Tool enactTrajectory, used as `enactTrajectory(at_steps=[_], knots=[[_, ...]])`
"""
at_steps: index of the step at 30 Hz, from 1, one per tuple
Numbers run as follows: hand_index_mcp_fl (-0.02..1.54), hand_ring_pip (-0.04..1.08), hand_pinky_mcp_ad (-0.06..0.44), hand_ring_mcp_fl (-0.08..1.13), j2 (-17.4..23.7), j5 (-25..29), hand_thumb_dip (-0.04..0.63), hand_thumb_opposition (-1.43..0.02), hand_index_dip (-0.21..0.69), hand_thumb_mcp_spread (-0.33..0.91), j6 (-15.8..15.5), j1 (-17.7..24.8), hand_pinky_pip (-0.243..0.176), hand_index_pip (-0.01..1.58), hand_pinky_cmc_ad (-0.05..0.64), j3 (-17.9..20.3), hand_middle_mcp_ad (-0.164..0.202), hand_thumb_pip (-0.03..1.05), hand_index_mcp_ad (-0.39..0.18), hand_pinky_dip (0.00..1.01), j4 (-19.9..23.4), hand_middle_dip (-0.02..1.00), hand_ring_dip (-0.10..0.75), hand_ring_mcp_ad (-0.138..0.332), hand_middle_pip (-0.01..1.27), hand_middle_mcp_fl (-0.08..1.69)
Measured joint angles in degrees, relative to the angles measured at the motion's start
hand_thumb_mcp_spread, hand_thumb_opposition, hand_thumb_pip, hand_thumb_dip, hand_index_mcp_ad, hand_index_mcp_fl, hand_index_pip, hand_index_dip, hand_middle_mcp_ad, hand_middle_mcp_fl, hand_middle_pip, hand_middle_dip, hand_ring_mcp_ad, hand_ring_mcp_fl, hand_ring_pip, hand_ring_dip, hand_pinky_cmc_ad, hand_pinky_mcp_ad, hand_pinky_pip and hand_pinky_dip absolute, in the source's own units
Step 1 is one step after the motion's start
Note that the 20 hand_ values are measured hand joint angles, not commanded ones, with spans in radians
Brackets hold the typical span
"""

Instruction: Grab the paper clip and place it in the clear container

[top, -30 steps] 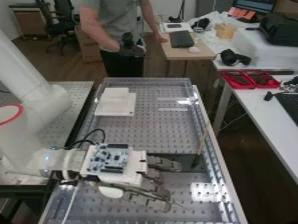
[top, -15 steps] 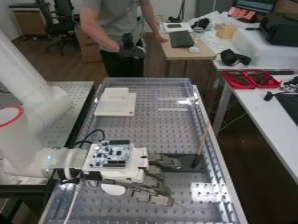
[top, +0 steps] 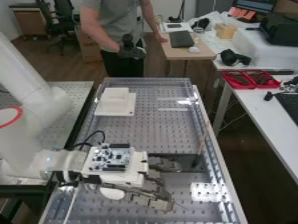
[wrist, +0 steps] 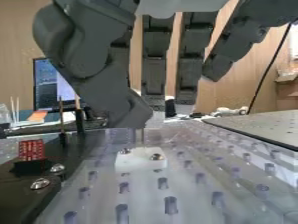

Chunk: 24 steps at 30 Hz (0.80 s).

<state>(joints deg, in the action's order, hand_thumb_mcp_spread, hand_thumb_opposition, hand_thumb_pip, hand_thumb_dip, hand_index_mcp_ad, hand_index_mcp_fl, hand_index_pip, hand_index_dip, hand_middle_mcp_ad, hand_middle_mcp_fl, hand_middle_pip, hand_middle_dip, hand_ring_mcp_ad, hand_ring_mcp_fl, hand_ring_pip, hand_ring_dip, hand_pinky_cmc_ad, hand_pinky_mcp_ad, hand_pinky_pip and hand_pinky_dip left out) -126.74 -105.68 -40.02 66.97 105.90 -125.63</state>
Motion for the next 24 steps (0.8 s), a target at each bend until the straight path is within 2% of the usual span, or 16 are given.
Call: enactTrajectory(at_steps=[3,14,17,24], knots=[[0.1,0.49,0.129,0.31,-0.1,0.1,0.333,-0.87,-0.188,0.58,0.2,0.0,0.08,0.67,0.478,0.0,-0.031,0.87,-0.19,0.21,0.1,0.65,0.407,0.063,0.96,0.35],[0.09,0.51,0.131,0.3,-0.5,0.3,0.333,-0.87,-0.188,0.57,1.5,0.0,0.08,0.69,0.476,0.0,-0.028,0.87,-0.19,0.23,1.3,0.65,0.398,0.061,0.98,0.33],[0.09,0.5,0.131,0.31,-0.5,0.3,0.333,-0.87,-0.188,0.57,1.7,0.1,0.08,0.69,0.476,0.2,-0.026,0.87,-0.188,0.23,1.5,0.65,0.398,0.061,0.97,0.37],[0.09,0.55,0.131,0.33,0.4,1.0,0.333,-0.83,-0.188,0.57,2.0,0.3,0.082,0.71,0.494,0.4,-0.03,0.86,-0.19,0.24,1.2,0.65,0.398,0.063,1.02,0.37]])
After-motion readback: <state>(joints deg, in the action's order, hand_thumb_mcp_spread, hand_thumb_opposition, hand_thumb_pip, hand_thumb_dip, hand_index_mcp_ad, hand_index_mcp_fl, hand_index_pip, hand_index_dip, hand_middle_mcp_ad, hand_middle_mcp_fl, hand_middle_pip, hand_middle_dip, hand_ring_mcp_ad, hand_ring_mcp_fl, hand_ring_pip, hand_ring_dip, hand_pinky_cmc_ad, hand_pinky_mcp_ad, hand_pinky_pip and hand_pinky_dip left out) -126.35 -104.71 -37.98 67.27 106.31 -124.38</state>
